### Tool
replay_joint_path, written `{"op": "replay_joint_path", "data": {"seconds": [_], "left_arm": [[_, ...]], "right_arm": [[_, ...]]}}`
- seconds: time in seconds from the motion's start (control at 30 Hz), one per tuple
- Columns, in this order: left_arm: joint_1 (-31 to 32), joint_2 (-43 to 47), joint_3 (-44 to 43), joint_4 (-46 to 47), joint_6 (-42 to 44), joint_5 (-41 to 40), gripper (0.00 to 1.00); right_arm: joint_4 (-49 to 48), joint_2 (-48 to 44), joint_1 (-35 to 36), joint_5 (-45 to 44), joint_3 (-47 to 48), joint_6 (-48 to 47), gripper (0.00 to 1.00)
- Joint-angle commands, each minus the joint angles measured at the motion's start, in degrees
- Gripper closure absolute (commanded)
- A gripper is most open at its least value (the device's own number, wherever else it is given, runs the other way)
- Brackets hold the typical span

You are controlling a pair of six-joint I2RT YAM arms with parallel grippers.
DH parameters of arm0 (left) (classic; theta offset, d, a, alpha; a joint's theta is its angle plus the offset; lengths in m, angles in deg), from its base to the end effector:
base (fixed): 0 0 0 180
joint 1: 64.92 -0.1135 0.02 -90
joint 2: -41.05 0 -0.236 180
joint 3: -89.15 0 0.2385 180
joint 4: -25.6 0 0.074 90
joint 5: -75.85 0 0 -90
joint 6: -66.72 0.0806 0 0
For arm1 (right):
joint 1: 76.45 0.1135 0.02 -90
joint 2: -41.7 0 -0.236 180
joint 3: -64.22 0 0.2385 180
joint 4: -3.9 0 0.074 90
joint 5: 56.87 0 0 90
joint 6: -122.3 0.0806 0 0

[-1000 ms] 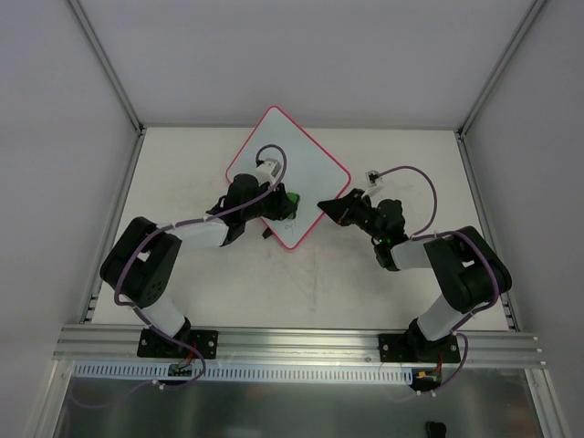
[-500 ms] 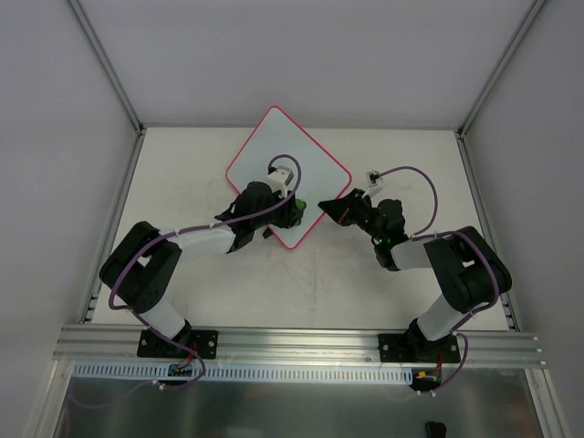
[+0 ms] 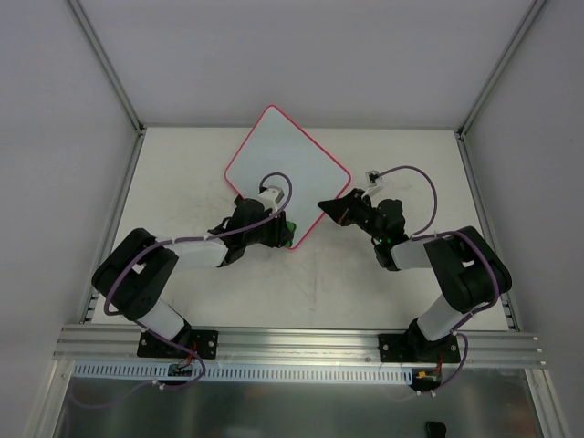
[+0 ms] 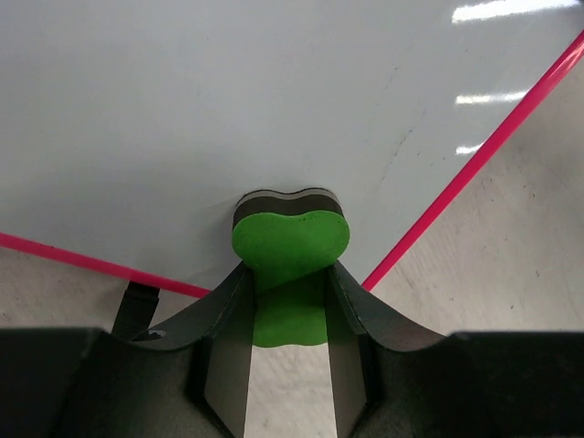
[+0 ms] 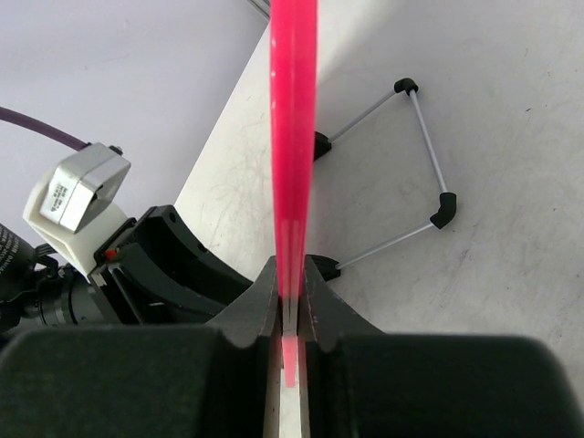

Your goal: Erase the whiteboard

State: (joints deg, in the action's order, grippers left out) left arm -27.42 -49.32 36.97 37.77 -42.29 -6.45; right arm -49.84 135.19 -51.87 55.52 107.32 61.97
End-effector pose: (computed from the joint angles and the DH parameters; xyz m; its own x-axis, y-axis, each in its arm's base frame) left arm 0.2689 -0.2200 0.1345 -0.5567 0.0203 -0.8305 0.5473 0.7610 -0.3483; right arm 0.2916 0.1671 0.1740 -0.3154 0.3590 -0.8784 -0.6609 0.5811 0.4748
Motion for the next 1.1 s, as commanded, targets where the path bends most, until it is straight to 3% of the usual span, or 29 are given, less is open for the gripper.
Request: {"op": "replay_joint_path", "data": {"seconds": [0.0,0.23,0.67,1.07], "left_arm": [[0.5,-6.0,3.9,-10.5,-1.9,4.3,1.00],[-0.6,-5.7,2.4,-9.1,-0.4,4.5,1.00],[-5.1,-6.8,-14.0,-15.6,1.5,5.5,1.00],[-8.4,-5.9,-21.9,-18.1,2.9,4.9,1.00]], "right_arm": [[-19.4,-2.5,2.3,6.7,2.1,-0.4,1.00],[-19.4,-2.7,2.3,6.8,2.1,-0.4,1.00],[-19.4,-2.6,2.4,6.9,2.0,-0.5,1.00],[-19.4,-2.2,2.3,6.8,2.1,-0.2,1.00]]}}
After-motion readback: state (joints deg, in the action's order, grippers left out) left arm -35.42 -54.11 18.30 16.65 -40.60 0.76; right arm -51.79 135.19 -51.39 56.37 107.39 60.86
